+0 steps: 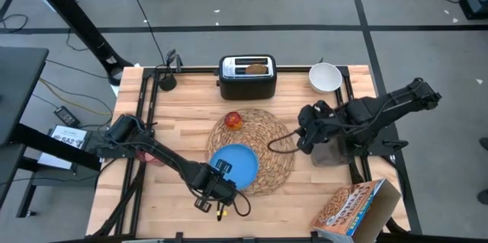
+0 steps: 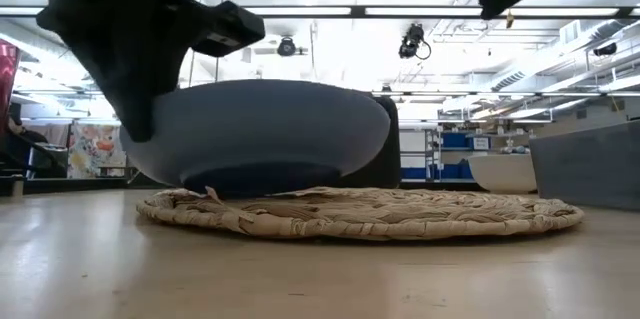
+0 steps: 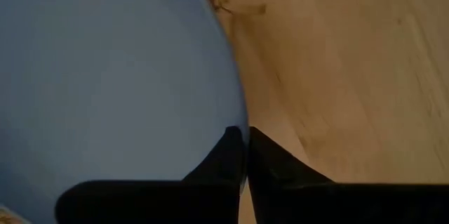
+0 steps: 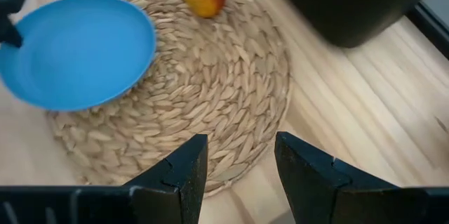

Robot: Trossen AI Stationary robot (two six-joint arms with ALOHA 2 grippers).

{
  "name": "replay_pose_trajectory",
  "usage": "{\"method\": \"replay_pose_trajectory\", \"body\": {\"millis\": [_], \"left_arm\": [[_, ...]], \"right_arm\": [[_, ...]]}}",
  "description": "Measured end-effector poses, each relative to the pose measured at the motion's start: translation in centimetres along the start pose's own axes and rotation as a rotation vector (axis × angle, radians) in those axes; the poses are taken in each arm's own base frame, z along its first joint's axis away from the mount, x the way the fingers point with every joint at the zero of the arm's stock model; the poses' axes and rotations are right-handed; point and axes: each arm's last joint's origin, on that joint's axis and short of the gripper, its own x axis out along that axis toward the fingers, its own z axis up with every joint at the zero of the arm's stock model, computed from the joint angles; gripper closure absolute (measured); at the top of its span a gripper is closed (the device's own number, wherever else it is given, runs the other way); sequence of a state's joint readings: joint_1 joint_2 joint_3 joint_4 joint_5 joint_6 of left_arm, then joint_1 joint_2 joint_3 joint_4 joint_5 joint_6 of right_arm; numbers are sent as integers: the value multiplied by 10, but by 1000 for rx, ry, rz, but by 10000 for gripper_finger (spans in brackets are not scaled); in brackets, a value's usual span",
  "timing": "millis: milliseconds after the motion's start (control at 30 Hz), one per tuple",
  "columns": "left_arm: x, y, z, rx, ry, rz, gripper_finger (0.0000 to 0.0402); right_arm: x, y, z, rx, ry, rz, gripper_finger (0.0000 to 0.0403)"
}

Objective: Arrange a breakfast setting
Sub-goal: Put the blue plate on top of the brown table mat to the bottom of the red apple, then put the white bowl on top of the brown table mat to the top right of the blue plate

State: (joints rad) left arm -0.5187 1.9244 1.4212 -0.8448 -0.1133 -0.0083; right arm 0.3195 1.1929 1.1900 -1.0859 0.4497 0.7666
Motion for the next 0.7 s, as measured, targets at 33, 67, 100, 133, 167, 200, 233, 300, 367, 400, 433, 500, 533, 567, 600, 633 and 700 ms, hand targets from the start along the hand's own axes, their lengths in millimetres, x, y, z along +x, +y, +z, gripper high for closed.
{"method": "replay_pose_trajectory", "body": {"millis": [33, 67, 100, 133, 167, 200, 233, 300, 367, 400, 433, 500, 533, 567, 600, 633, 700], "left_arm": [[0, 0, 0, 1, 0, -3, 375], [1, 0, -1, 2, 4, -4, 369], [1, 0, -1, 2, 5, -5, 363], [1, 0, -1, 0, 1, -5, 358], [1, 0, 0, -4, -1, -6, 352], [1, 0, 0, -6, 0, -6, 347], [1, 0, -1, -6, 1, -6, 342], [1, 0, 0, -6, -3, -6, 330], [1, 1, 0, -11, -4, -5, 316], [1, 2, 0, -12, -4, -5, 308], [0, 2, 0, -17, -2, -5, 299], [-7, 3, -1, -43, 2, -6, 278], [-14, 3, -1, -61, -3, -12, 267], [-23, 4, -1, -77, -14, -22, 256], [-33, 5, -2, -100, -23, -32, 245], [-43, 6, -3, -129, -31, -39, 234], [-64, 8, -8, -200, -61, -50, 216]], "right_arm": [[1, -2, 1, 7, 3, -3, 229], [2, -3, 3, 17, 11, -2, 229], [3, -5, 4, 30, 18, -2, 229], [4, -7, 5, 49, 20, -8, 229], [5, -9, 7, 74, 20, -16, 229], [7, -12, 9, 104, 21, -28, 229], [8, -16, 11, 139, 25, -44, 229], [12, -25, 15, 200, 40, -79, 229], [19, -34, 20, 247, 58, -119, 229], [23, -38, 23, 266, 69, -141, 229], [28, -43, 25, 287, 78, -167, 229], [38, -51, 31, 341, 91, -215, 229], [44, -55, 34, 377, 97, -246, 229], [51, -59, 37, 412, 99, -283, 229], [57, -64, 40, 444, 95, -325, 229], [63, -68, 42, 476, 92, -366, 229], [76, -79, 46, 530, 90, -455, 229]]}}
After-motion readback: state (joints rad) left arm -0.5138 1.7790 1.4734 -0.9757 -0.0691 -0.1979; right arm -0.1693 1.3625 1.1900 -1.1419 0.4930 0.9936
